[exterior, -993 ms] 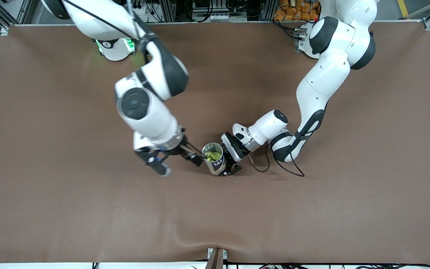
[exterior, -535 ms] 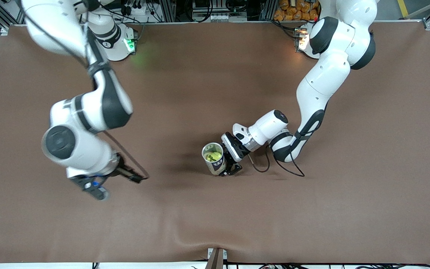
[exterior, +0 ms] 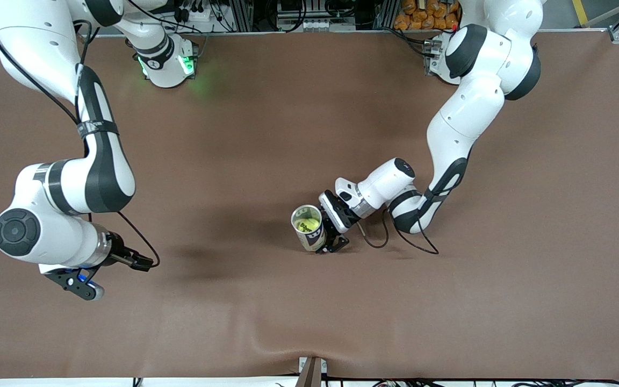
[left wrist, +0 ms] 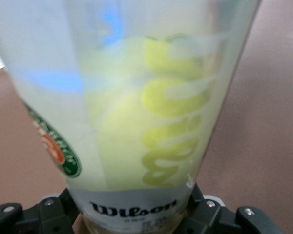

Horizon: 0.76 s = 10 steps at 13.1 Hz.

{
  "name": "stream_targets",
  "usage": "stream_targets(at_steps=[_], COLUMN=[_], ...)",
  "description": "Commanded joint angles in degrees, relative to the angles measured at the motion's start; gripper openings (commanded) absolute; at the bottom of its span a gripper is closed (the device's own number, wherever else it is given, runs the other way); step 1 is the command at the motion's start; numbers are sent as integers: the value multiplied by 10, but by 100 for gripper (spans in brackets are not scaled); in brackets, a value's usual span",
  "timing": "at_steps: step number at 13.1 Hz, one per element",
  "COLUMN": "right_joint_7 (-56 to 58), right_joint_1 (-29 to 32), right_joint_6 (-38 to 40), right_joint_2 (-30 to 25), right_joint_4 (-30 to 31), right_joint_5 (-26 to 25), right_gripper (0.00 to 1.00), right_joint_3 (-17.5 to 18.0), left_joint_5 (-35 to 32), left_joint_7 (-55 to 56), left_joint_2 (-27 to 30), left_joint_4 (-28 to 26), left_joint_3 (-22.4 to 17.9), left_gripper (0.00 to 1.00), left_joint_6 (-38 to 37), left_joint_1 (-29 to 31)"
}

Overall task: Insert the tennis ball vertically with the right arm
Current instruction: 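Release the second ball into the tube and withdraw the right gripper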

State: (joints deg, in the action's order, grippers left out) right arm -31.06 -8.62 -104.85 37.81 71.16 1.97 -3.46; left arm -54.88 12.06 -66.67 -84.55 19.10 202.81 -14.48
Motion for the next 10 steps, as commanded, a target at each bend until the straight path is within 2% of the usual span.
stream_targets(at_steps=[1,2,4,7,10], right_joint_7=[21,21,32,91,146], right_joint_1=[14,11,11,24,41], right_joint_6=[-6,-5,-6,-3,38], right_joint_2=[-54,-67,-97,-136,-157], right_joint_4=[65,83,132,190,197], right_joint_5=[-9,-9,-9,-9,-9], right_gripper=[100,100,100,100,100], right_joint_3=[13,13,13,13,13], left_joint_5=[-21,-20,-21,-21,-22], left_joint_7=[13,13,14,16,17], left_joint_2=[-2,-2,-2,-2,9], left_joint_4=[2,1,1,-3,-44], left_joint_3=[0,0,0,0,5], left_gripper=[88,90,100,100,100], left_joint_6=[7,7,7,7,7], left_joint_1=[7,8,8,9,38])
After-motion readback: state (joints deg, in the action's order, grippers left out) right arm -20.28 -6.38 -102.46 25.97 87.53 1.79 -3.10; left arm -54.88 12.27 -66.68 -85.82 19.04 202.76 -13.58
